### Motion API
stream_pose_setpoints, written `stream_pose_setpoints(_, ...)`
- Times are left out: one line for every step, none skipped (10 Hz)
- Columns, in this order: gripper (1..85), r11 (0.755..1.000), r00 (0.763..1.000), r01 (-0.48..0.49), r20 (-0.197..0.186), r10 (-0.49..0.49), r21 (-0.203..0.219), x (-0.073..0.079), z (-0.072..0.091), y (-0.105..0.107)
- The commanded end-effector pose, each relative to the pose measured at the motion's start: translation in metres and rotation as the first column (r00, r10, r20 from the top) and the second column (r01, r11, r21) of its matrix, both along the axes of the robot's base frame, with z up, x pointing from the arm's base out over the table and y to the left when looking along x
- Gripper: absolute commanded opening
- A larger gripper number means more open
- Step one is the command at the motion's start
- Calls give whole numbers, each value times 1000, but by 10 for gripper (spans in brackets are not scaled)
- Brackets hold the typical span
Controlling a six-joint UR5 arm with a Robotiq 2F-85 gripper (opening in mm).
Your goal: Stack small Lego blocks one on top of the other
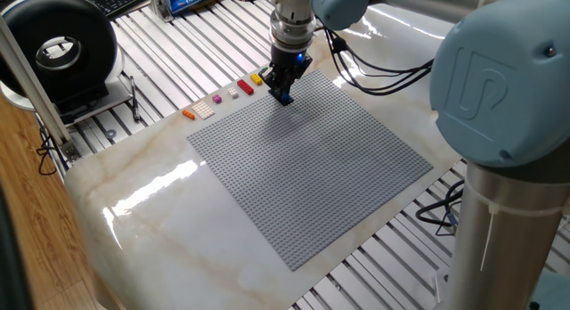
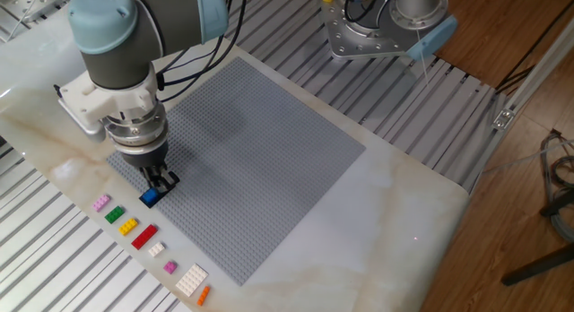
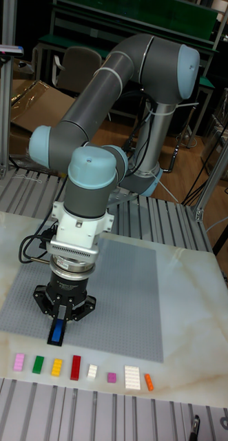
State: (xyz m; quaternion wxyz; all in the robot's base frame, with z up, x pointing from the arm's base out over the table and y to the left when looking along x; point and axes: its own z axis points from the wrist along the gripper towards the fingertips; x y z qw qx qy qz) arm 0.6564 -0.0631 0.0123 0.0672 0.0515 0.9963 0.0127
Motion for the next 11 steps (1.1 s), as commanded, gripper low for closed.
stream_pose_setpoints(10, 999, 1000, -21, -1, 21, 26, -2, 3, 4)
stream_pose_setpoints(10, 999, 1000, -19, 5, 19, 33, -1, 4, 6)
stream_pose_setpoints(10, 999, 1000, -13, 13, 13, 33, 2, 2, 4)
stream_pose_setpoints(10, 1000, 1000, -10, 23, 9, 28, 5, -1, 3)
stream_pose_setpoints(10, 1000, 1000, -19, 16, 19, 15, 4, -5, 2)
stream_pose_setpoints(10, 1000, 1000, -18, 16, 18, 12, 4, -5, 1)
stream_pose_setpoints(10, 1000, 1000, -15, 14, 15, -3, 3, -3, -2)
stream_pose_setpoints(10, 1000, 1000, -12, 6, 12, -5, 0, 2, -4)
stream_pose_setpoints(10, 1000, 1000, -10, 2, 10, 9, -4, 9, -3)
stream_pose_setpoints(10, 1000, 1000, -6, 0, 6, 8, -3, 9, -4)
stream_pose_setpoints(10, 1000, 1000, 8, 11, -8, 5, 5, -1, -1)
